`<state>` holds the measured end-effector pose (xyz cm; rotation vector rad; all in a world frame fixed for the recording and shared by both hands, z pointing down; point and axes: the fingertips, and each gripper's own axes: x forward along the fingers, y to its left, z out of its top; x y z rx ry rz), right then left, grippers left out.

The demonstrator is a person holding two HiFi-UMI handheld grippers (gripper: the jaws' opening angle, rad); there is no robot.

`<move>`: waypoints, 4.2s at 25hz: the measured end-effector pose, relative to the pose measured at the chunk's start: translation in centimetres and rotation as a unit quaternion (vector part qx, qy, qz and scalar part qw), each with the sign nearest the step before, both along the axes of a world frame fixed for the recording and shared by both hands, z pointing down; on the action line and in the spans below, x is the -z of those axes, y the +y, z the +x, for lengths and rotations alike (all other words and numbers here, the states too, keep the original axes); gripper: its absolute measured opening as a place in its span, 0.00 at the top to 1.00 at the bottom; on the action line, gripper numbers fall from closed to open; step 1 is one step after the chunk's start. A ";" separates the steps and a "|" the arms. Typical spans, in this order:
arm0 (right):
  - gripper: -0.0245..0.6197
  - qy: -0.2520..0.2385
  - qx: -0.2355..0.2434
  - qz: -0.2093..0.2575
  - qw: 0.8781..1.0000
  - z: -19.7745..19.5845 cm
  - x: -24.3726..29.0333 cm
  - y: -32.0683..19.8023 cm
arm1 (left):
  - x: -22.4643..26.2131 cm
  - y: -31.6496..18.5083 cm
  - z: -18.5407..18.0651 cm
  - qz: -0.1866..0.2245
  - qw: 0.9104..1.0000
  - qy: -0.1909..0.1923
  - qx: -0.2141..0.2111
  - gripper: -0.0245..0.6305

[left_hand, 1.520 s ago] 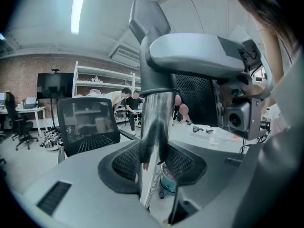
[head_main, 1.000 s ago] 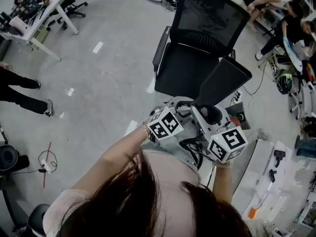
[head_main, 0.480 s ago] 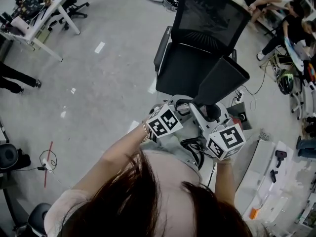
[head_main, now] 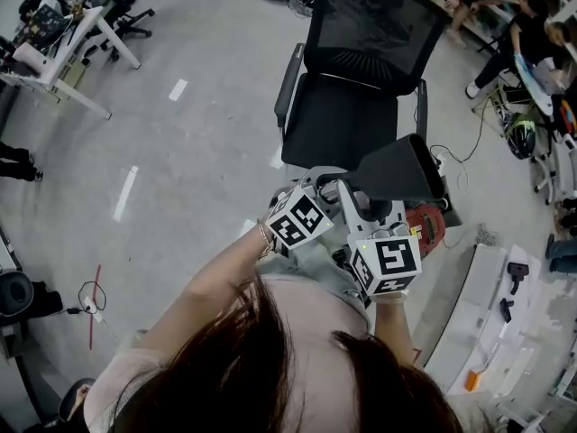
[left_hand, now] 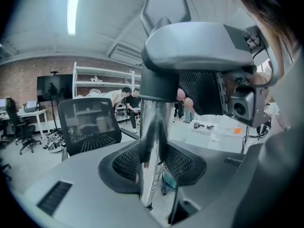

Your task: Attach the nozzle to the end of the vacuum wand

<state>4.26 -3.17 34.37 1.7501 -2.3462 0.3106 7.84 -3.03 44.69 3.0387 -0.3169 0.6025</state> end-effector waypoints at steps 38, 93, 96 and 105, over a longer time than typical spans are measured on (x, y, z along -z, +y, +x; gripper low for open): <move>0.68 0.038 0.125 -0.128 0.983 -1.8 -0.4 1.9 | -0.1 2.0 -1.0 -0.009 1.000 -0.007 -0.029 0.72; 0.68 0.002 -0.018 -0.073 0.997 -2.3 0.1 3.3 | 0.1 -1.0 -4.3 -0.008 0.995 0.005 0.098 0.72; 0.68 -0.008 -0.007 -0.073 0.997 -1.1 -0.3 4.7 | -0.1 -0.3 -3.8 -0.006 0.994 0.002 0.112 0.72; 0.69 -0.019 0.017 -0.061 0.998 2.4 -0.1 8.8 | -0.3 2.0 -1.9 -0.003 0.988 -0.007 0.154 0.72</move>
